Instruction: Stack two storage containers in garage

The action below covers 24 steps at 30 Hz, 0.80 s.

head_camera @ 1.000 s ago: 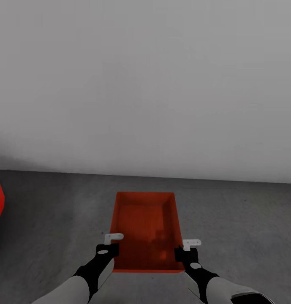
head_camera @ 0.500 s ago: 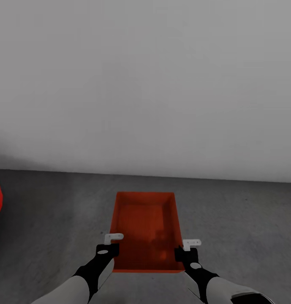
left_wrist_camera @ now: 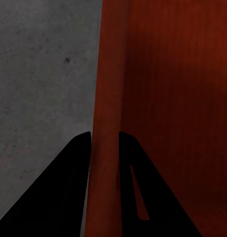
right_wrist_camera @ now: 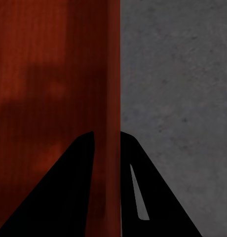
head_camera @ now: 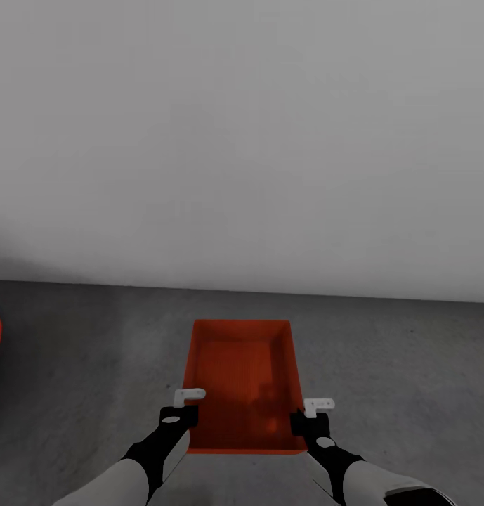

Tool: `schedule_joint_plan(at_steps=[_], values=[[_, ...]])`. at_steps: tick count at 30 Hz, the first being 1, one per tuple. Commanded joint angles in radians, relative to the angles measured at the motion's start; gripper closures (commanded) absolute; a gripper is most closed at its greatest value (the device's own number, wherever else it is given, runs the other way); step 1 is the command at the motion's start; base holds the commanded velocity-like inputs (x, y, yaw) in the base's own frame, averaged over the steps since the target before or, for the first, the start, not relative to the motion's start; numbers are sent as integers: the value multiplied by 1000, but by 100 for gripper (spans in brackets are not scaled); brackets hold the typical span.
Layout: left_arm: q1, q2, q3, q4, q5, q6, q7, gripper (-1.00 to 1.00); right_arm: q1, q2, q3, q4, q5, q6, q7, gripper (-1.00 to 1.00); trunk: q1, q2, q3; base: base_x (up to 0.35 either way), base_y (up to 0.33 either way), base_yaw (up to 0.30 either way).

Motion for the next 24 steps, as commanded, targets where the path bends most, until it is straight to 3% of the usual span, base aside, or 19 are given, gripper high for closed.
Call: schedule_joint_plan(at_steps=[1,24], values=[[-1,1,56,-5,9,-31,14,100,0,1,-58,0,14,1,5,100,4,-8,-4,0,0,0],[-1,0,56,-5,9,-31,15,100,0,1,-59,0,14,0,5,100,92,-169,-76,0,0,0]])
